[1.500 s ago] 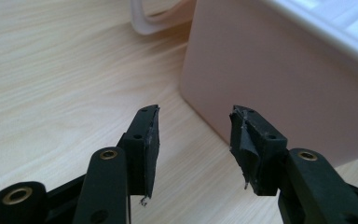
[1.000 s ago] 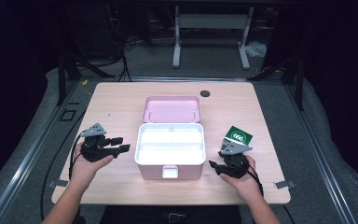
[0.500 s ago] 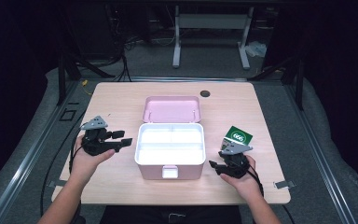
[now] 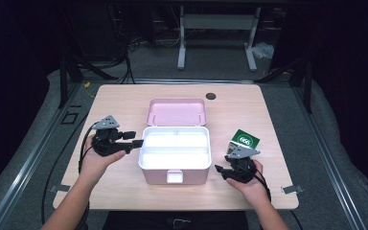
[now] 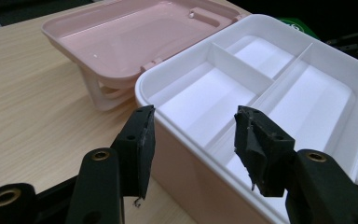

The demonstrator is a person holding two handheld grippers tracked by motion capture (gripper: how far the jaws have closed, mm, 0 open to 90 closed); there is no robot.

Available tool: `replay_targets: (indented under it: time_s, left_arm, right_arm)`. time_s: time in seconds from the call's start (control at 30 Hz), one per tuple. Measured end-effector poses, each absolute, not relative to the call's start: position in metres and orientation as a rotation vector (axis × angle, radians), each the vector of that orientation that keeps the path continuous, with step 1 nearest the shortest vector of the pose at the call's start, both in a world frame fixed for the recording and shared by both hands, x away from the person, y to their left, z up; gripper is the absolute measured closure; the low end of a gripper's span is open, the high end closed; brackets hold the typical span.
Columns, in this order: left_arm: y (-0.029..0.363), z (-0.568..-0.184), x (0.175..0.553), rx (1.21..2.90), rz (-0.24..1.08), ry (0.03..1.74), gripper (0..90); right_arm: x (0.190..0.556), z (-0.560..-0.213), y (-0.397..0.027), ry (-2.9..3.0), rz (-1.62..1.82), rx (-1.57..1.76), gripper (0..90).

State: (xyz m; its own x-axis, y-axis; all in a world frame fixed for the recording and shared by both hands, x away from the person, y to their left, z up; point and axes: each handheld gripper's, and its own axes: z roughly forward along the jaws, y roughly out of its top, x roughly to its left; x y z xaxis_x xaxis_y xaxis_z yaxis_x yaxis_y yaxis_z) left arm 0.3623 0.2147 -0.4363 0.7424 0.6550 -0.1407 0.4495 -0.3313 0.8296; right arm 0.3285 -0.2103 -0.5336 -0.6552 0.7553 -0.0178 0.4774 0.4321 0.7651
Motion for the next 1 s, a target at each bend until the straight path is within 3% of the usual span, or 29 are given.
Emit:
replay_targets:
  time_s: [0.77, 1.0]
  left_arm:
    - [0.169, -0.434, 0.371, 2.048, 0.210, 0.740, 50.1]
    - [0.153, -0.433, 0.376, 2.132, 0.197, 0.670, 58.7]
  right_arm:
    - [0.329, -0.533, -0.211, 2.331, 1.075, 1.051, 43.5]
    - [0.329, -0.534, -0.212, 2.336, 1.090, 1.053, 43.5]
